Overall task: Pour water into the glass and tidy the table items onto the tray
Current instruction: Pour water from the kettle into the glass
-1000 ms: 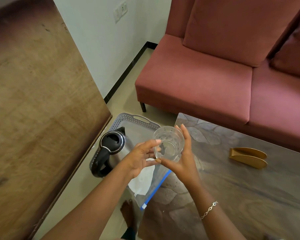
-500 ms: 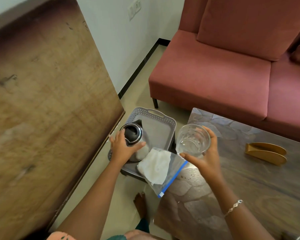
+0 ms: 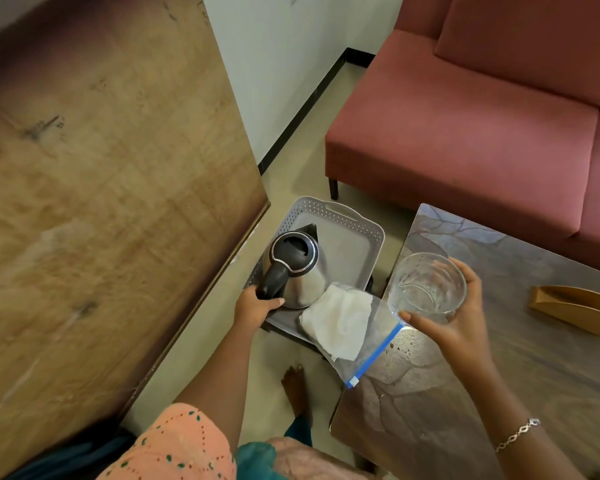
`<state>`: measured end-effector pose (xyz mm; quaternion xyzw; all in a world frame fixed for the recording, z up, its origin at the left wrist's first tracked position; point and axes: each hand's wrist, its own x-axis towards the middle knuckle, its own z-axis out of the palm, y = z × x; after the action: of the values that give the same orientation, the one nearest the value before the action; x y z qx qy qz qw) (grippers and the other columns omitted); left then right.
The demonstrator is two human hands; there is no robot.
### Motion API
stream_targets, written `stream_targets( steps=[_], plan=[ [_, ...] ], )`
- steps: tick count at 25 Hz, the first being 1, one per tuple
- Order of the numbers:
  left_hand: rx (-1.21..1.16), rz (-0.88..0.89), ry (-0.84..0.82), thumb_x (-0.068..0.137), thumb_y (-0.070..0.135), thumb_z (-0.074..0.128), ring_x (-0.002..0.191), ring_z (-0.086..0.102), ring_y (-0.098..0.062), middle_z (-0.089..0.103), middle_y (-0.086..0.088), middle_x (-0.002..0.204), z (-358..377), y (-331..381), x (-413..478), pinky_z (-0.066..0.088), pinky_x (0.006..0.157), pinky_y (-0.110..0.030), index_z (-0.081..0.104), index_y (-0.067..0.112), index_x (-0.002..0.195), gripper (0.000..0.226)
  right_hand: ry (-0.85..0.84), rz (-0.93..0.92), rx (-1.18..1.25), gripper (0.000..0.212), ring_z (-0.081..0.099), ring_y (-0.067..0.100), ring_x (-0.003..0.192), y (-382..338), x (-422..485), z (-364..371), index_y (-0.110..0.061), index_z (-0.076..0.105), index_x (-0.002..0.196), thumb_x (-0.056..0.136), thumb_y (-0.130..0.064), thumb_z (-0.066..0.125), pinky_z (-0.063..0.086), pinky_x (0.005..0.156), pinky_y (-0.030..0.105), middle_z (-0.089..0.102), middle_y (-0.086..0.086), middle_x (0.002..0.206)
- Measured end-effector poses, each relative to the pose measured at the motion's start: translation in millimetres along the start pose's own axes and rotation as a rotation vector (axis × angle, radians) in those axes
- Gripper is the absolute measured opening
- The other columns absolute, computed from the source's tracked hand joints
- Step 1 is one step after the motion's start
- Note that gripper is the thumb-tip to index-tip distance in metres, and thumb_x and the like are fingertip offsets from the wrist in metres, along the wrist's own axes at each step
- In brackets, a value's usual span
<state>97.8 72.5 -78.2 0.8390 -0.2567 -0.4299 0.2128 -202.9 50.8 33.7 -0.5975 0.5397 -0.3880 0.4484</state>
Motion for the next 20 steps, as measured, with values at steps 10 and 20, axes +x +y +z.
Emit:
stream_targets(
  steps=[10,20],
  plan=[
    [-0.19,0.129,0.061,0.071,0.009,0.076,0.096,0.062,-0.034,0.067,-0.018,0.102,2,22,5,0.052,0.085,-0.041,0.063,0.004,0.109,0.04,0.013,-0.004,0.003,0.093,0.046,-0.006,0.114,-2,5,2,-0.032,0.031,0.127,0.047,-0.046,0.077,0.038,0.089,0.003,0.044,-0.017,0.125],
    [-0.317,0.306,0.093,0.069,0.001,0.078,0.063,0.053,-0.018,0.06,0.0,0.068,-22,66,-31,0.043,0.058,-0.025,0.063,0.007,0.087,0.025,0.044,-0.034,0.044,0.093,0.048,0.004,0.117,-2,2,-25,-0.029,0.032,0.129,0.049,-0.042,0.079,0.041,0.092,0.01,0.047,-0.003,0.128]
  ],
)
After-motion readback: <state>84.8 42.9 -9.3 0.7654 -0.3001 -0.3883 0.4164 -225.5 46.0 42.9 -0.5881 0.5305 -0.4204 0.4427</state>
